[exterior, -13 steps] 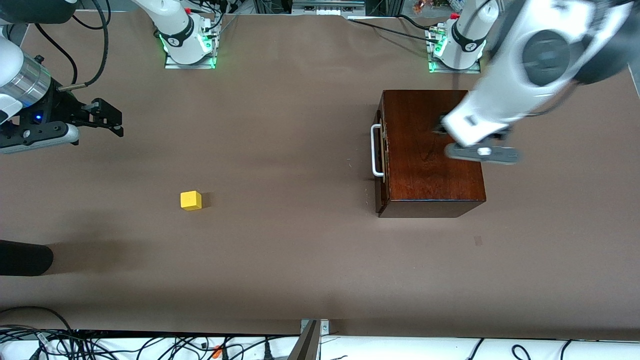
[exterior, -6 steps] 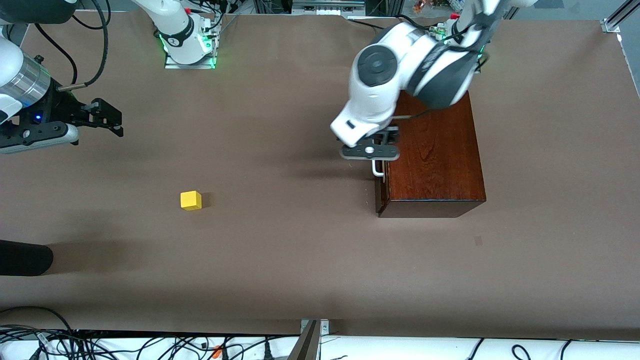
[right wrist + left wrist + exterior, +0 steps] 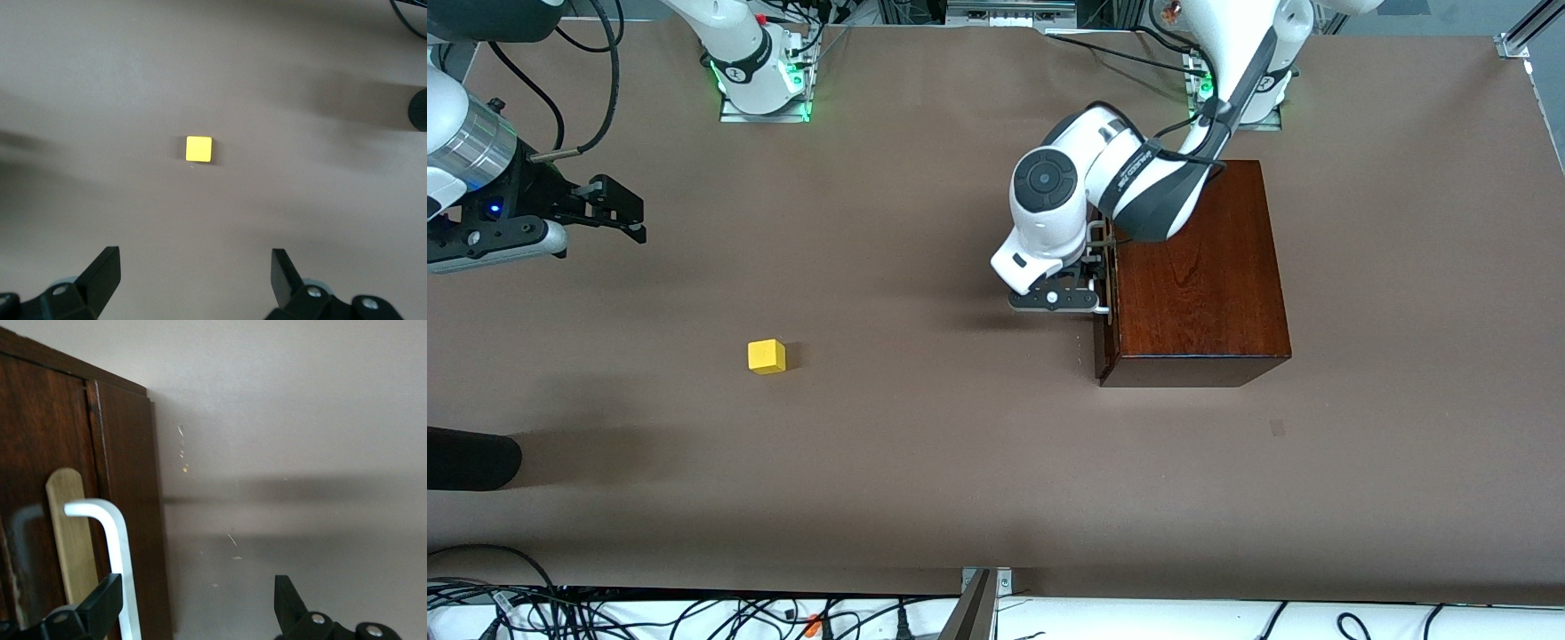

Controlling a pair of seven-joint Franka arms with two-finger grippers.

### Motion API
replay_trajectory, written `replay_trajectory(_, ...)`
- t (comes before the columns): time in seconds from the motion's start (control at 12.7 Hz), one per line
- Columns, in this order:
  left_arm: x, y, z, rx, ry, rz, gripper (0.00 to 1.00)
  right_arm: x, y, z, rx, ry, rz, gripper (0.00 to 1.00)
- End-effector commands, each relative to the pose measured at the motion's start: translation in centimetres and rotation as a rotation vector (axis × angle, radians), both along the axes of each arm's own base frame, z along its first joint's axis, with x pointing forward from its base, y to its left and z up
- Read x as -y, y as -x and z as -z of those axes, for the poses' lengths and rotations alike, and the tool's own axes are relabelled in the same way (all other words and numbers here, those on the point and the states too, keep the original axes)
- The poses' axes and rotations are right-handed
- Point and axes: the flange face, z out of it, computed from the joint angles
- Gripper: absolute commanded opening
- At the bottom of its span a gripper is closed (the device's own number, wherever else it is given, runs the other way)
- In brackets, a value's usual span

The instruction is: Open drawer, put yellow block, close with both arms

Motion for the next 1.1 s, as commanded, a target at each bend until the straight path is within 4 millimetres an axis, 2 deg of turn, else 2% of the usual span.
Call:
replay_trajectory(0.0, 0.2, -0.5, 0.5, 0.017, -0.028, 0.006, 1.00, 0.1, -0.1, -0.6, -0.006, -0.005, -0.005, 1.00)
replay_trajectory(0.39, 0.0, -0.4, 2.7, -0.004, -0.054, 0.008, 1.00, 0.1, -0.1, -0.6, -0.006, -0.005, -0.005, 1.00)
replay_trajectory(0.55, 0.4, -0.3, 3.0, 0.006, -0.043, 0.004, 1.00, 0.2, -0.1, -0.6, -0.006, -0.005, -0.004, 1.00)
replay_trajectory(0.79, 1.3, 0.4, 3.1, 0.013, -0.048, -0.029, 1.00, 0.1, -0.1, -0.6, -0.006, -0.005, -0.007, 1.00)
replay_trajectory(1.02, 3.1, 1.7, 4.2, 0.027, -0.045, -0.052, 1.00, 0.2, -0.1, -0.6, -0.006, -0.005, -0.007, 1.00)
